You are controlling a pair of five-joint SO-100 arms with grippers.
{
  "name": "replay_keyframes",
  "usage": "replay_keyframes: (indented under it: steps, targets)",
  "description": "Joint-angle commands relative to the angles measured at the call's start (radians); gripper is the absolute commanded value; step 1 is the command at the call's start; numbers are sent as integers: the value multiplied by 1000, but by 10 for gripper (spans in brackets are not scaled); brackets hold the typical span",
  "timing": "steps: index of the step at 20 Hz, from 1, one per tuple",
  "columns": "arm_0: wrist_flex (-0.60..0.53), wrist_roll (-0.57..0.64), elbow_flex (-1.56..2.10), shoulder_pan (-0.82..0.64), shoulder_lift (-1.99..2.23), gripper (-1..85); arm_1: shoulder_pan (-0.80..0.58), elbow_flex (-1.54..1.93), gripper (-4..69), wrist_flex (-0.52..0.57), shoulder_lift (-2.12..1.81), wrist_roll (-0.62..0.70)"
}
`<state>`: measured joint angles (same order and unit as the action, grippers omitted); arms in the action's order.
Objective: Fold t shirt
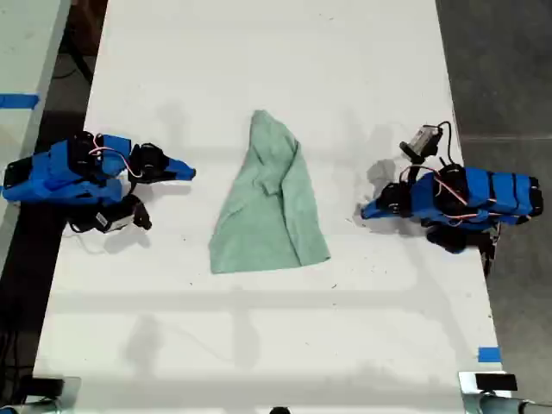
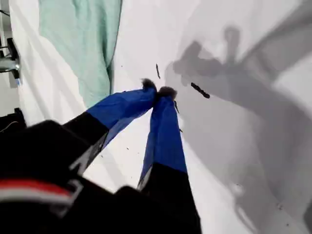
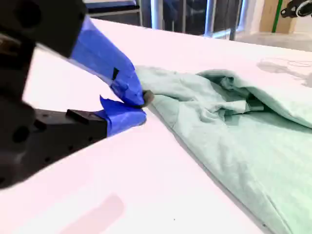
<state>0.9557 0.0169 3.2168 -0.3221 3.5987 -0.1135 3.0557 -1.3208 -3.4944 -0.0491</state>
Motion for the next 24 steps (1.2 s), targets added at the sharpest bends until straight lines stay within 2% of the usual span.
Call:
replay_keyframes:
  steps: [1,4,8,11,14,24]
  targets:
    - [9,-227,-34,170,3,-1,9,54,22,-6,-14,-12]
    - [44,-295,-189,207,-175,-1,9,54,22,-6,-14,-17]
    - [55,-276,-637,279,-899,1,9,55,22,-6,-12,-20]
    - [44,-296,-884,337,-1371,187,12,55,22,-6,-12,-20]
    - [34,-321,-1057,364,-1678,202,14,55,22,-6,-12,-17]
    - [18,-278,-1215,373,-1842,198,15,55,22,-6,-12,-18]
